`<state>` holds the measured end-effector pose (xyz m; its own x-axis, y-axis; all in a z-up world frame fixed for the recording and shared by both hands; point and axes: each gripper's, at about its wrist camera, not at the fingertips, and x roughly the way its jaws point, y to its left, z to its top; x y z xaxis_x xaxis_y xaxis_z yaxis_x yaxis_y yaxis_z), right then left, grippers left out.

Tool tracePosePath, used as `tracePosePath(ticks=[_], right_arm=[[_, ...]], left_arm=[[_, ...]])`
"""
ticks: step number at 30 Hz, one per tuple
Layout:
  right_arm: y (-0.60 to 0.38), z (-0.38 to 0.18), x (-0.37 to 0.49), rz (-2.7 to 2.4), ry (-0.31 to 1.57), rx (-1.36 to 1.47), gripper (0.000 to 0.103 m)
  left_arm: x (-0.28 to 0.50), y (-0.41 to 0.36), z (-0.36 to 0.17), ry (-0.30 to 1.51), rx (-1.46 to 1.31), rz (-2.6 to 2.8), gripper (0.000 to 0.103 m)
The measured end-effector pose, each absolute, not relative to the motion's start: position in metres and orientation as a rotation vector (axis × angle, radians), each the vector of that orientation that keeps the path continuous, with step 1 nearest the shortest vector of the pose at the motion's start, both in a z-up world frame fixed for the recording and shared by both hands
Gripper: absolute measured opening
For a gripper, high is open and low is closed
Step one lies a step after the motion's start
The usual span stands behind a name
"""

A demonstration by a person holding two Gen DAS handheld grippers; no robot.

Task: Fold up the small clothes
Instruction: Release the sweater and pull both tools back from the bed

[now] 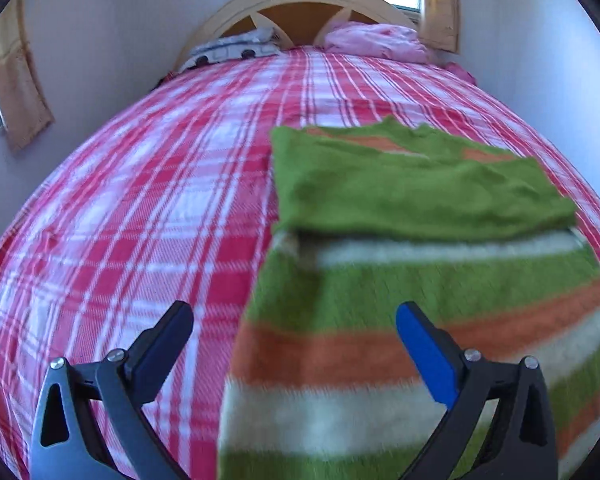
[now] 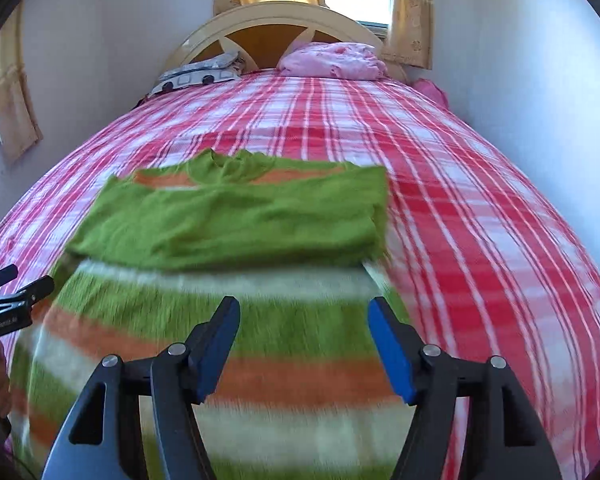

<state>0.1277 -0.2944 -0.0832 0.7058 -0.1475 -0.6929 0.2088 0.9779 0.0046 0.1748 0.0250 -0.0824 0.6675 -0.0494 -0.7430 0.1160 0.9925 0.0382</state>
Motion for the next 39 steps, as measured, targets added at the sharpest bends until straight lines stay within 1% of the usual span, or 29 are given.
tracePosePath(ticks=[7, 18, 25, 28, 31, 34, 36, 39], right_arm=[[-0.299, -0.081, 0.052, -0.218, 0.777, 0.105, 0.067], [-0.295, -0.083, -0.047, -0.229, 0.777, 0.131, 0.067], [-0.301, -0.094, -0.086, -0.211, 0.774, 0.211, 0.067], [-0.301, -0.097, -0.094, -0.215, 0.785, 0.209, 0.067], [-0.301, -0.097, -0.100, -0.210, 0.784, 0.202, 0.067], [-0.300, -0.099, -0.108, -0.208, 0.789, 0.201, 0.067], [-0.300, -0.102, -0.112, -0.201, 0.798, 0.212, 0.067], [-0.298, -0.108, -0.117, -0.199, 0.811, 0.211, 0.067]], left_arm=[[0.127, 0.031, -0.080, 0.794, 0.124, -0.171, 0.103], [0.046, 0.081, -0.079, 0.777, 0.082, -0.325, 0.103], [0.009, 0.103, -0.096, 0.847, 0.032, -0.428, 0.103], [-0.003, 0.108, -0.100, 0.853, 0.029, -0.441, 0.100], [-0.013, 0.111, -0.104, 0.856, 0.016, -0.466, 0.094], [-0.015, 0.112, -0.108, 0.872, 0.000, -0.482, 0.086], [-0.017, 0.111, -0.111, 0.894, -0.028, -0.519, 0.078], [-0.022, 0.109, -0.113, 0.907, -0.043, -0.561, 0.078]])
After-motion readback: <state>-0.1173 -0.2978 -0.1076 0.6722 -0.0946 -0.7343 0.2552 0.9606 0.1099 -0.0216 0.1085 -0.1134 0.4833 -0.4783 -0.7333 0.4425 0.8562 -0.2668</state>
